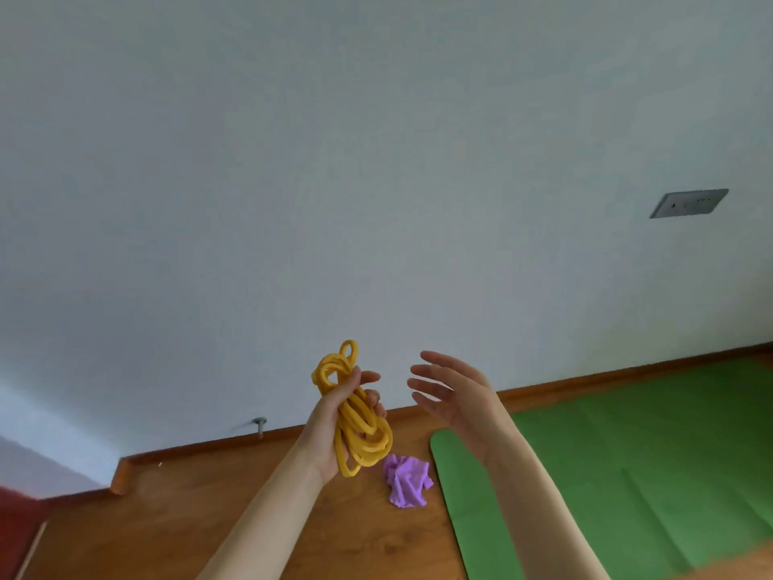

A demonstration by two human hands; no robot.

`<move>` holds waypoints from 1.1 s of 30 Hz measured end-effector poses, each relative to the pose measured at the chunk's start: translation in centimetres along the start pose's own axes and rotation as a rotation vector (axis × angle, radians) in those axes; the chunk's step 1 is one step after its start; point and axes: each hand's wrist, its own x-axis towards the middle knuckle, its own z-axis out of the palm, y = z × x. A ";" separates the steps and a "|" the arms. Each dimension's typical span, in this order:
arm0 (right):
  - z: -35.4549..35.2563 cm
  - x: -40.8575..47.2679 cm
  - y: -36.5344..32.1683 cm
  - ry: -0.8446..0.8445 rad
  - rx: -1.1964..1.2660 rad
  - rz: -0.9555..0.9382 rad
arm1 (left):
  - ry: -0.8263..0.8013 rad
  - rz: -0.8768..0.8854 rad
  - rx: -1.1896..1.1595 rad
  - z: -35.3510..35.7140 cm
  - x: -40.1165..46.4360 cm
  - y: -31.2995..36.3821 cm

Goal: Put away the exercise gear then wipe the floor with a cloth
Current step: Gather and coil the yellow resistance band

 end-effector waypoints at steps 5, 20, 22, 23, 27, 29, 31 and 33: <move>5.1 -3.3 2.4 -0.196 -0.108 0.056 | 0.206 0.144 -0.170 -4.6 -8.0 -0.7; 20.9 -17.4 18.8 -0.676 -0.430 0.331 | 0.903 0.660 -0.624 -22.6 -38.5 -9.8; 24.0 -19.7 20.9 -0.716 -0.429 0.340 | 0.971 0.700 -0.663 -25.2 -42.4 -11.0; 25.3 -20.6 21.9 -0.736 -0.422 0.344 | 0.995 0.710 -0.682 -26.2 -44.0 -11.4; 32.4 -26.1 27.4 -0.869 -0.436 0.381 | 1.134 0.802 -0.709 -30.6 -51.4 -12.9; 35.5 -29.3 30.5 -0.973 -0.460 0.423 | 1.294 0.821 -0.629 -32.8 -54.7 -14.2; 38.1 -32.4 33.4 -1.072 -0.474 0.474 | 1.377 0.838 -0.628 -34.9 -57.7 -15.9; 39.8 -35.1 35.9 -1.133 -0.492 0.524 | 1.419 0.813 -0.676 -36.0 -60.0 -17.3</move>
